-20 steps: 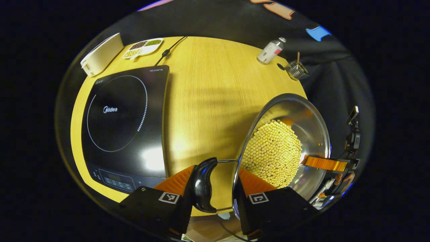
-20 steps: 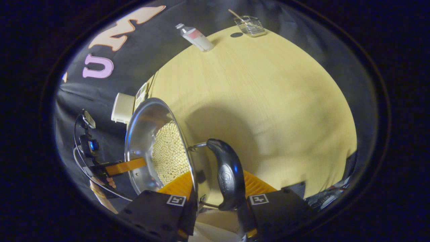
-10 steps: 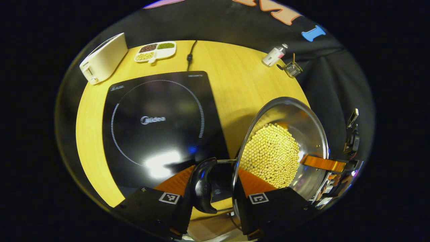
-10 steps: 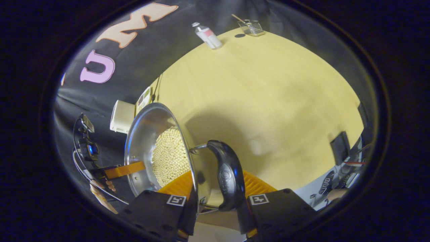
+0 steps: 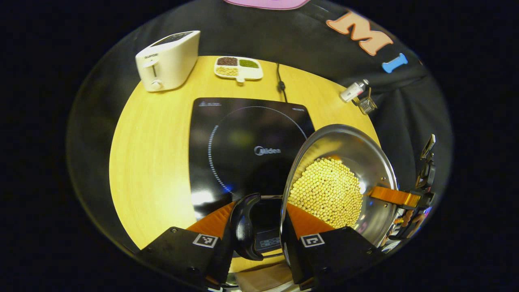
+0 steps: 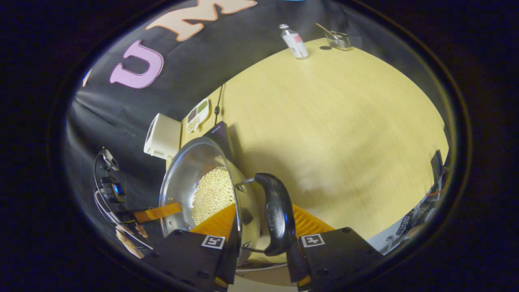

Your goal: First push the handle of the pot to place it horizontally, then grasp the pot with both hands and set it on the induction cooktop.

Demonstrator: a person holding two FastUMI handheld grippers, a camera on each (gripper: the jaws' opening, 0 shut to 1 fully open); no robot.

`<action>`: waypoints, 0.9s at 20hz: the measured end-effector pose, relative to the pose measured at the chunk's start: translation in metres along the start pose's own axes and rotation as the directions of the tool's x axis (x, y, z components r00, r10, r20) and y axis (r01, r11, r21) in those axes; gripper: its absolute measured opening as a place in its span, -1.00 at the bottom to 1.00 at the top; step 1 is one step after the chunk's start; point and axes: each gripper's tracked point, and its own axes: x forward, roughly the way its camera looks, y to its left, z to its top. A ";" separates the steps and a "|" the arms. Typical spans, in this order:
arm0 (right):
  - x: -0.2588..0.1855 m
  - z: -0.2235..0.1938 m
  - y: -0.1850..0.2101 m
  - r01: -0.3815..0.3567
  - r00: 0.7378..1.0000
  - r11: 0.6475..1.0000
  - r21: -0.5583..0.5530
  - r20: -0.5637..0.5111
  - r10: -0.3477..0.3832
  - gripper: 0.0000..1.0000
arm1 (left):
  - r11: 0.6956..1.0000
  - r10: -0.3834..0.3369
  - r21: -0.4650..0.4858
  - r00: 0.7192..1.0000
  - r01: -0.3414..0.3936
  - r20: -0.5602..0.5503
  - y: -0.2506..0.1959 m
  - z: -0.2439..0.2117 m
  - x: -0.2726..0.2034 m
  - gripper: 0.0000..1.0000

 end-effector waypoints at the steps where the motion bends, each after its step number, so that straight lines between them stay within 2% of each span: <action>1: 0.005 0.002 0.009 -0.004 1.000 1.000 -0.007 0.002 0.004 -0.06 | 1.000 0.002 -0.008 1.000 -0.002 0.006 -0.001 -0.004 0.001 0.19; 10: 0.057 0.008 0.045 -0.025 1.000 0.999 -0.039 0.012 0.025 -0.07 | 0.998 0.059 0.010 0.995 -0.060 0.085 -0.006 -0.003 -0.006 0.19; 11: 0.063 0.008 0.046 -0.021 1.000 0.999 -0.033 0.009 0.021 0.06 | 0.998 0.065 0.016 0.993 -0.067 0.094 -0.006 -0.001 -0.009 0.18; 18: 0.094 0.012 0.055 -0.052 0.999 0.998 -0.026 0.001 0.052 0.05 | 0.993 0.112 0.023 0.986 -0.116 0.123 -0.009 0.002 -0.019 0.19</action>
